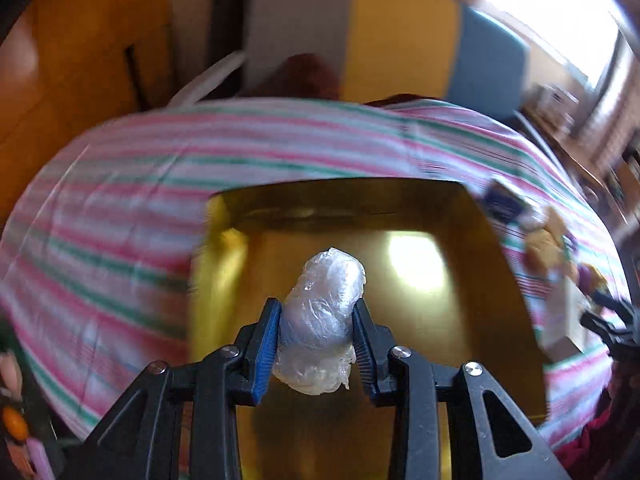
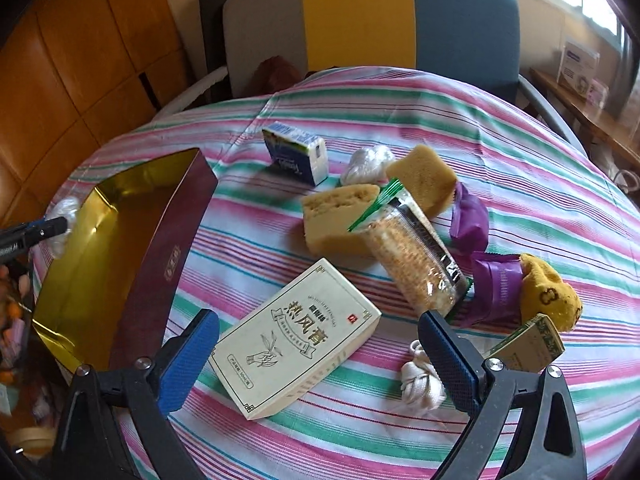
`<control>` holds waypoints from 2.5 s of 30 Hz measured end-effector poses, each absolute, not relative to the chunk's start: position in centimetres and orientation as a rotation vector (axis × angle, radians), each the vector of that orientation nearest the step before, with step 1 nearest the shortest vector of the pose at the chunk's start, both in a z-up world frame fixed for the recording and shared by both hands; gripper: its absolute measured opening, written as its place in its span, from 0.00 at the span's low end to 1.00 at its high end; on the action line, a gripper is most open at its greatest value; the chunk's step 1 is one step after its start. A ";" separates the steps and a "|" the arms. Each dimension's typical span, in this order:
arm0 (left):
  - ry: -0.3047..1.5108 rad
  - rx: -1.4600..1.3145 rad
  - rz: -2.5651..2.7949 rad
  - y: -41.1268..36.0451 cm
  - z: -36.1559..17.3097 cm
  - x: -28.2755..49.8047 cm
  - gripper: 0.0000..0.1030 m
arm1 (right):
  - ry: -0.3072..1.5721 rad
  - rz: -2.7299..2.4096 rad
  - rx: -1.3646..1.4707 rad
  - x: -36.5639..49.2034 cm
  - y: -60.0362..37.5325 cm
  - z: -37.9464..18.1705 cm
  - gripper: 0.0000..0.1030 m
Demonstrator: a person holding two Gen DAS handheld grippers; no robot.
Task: Organize objects
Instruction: 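Carry the white ball into the gold tray and open the left gripper, then grasp the white medicine box with the right gripper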
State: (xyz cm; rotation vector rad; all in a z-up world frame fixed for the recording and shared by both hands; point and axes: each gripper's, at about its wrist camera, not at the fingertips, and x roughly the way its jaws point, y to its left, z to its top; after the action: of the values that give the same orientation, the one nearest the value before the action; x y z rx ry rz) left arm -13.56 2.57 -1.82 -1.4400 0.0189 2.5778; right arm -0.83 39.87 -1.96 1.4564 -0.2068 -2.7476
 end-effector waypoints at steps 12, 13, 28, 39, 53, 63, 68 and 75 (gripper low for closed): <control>-0.125 -1.508 2.637 -0.2 -4.1 -19.3 0.34 | -0.358 -2.673 1.553 -2.9 38.6 -4.2 0.97; -0.094 -1.516 2.645 0.0 -4.3 -19.9 0.34 | -0.352 -2.670 1.557 -3.0 38.4 -4.3 0.97; 0.071 -1.514 2.718 1.2 -5.0 -21.4 0.45 | -0.353 -2.665 1.552 -4.0 38.0 -4.7 0.97; 0.040 -1.395 2.703 1.6 -2.8 -16.9 0.46 | -0.369 -2.666 1.552 -4.4 37.8 -4.9 0.97; 0.070 -1.320 2.681 2.8 -1.0 -8.2 0.47 | -0.373 -2.695 1.610 -4.9 37.9 -5.4 0.71; 0.175 -1.222 2.829 1.5 0.6 -4.6 0.47 | -0.167 -2.693 1.726 -4.7 36.7 -6.5 0.51; 0.180 -1.210 2.842 1.0 0.6 -3.7 0.47 | -0.133 -2.704 1.707 -4.6 36.5 -6.5 0.51; 0.174 -1.193 2.846 0.6 0.6 -2.7 0.47 | -0.100 -2.740 1.674 -4.3 36.3 -6.7 0.51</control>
State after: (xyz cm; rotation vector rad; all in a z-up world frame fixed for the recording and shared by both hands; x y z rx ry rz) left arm -2.66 0.61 0.64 -1.1929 0.1744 2.8461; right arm -4.33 36.26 -6.68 1.6742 -0.1001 -2.7405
